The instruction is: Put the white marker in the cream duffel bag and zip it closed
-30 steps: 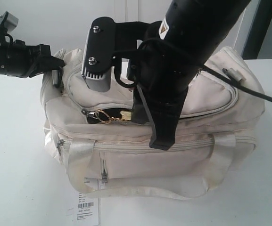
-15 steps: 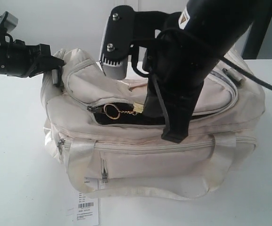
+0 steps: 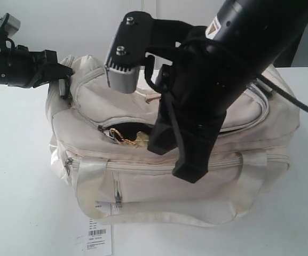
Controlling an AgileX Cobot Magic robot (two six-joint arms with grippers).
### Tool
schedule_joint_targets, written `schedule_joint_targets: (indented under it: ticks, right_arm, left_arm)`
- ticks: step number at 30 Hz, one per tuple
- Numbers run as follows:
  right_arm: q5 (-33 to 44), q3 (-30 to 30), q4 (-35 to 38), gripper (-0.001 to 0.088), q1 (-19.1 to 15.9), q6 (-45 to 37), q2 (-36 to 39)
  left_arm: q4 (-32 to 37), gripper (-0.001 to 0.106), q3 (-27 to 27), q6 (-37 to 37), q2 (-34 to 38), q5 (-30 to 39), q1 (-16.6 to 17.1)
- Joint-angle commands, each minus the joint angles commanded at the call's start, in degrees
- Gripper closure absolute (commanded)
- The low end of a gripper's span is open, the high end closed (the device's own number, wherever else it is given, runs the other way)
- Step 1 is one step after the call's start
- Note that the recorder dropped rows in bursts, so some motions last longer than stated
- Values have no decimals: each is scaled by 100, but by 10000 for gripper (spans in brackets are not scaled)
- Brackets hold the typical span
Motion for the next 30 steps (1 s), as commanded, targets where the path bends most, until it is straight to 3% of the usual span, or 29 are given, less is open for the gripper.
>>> schedule_joint_targets:
  ticks: [7,9,10,12,16,18,21,26,30]
  right_arm:
    - [0,0,425,848,12,7,709]
    - [0,0,425,692,12,79,709]
    - [0,0,425,546,12,252,697]
    - [0,-13,460,381,12,612,672]
    - [-525,11,1687,362,36,1408,585]
    - [-1367,148,1717,362,190,2067,596]
    - [-2520,425,1359,373,472,2854,606]
    - [-2729,694,185,373,945,3849,606]
    - [-2810,737,-1605,418,1374,5583,582]
  left_arm:
    - [0,1053,0,0,0,17,0]
    - [-15,1053,0,0,0,11,0]
    - [-41,1053,0,0,0,11,0]
    - [-40,1053,0,0,0,22,0]
    - [-40,1053,0,0,0,22,0]
    - [-40,1053,0,0,0,22,0]
    - [-40,1053,0,0,0,30,0]
    - [-40,1053,0,0,0,30,0]
    - [-40,1053,0,12,0,24,0]
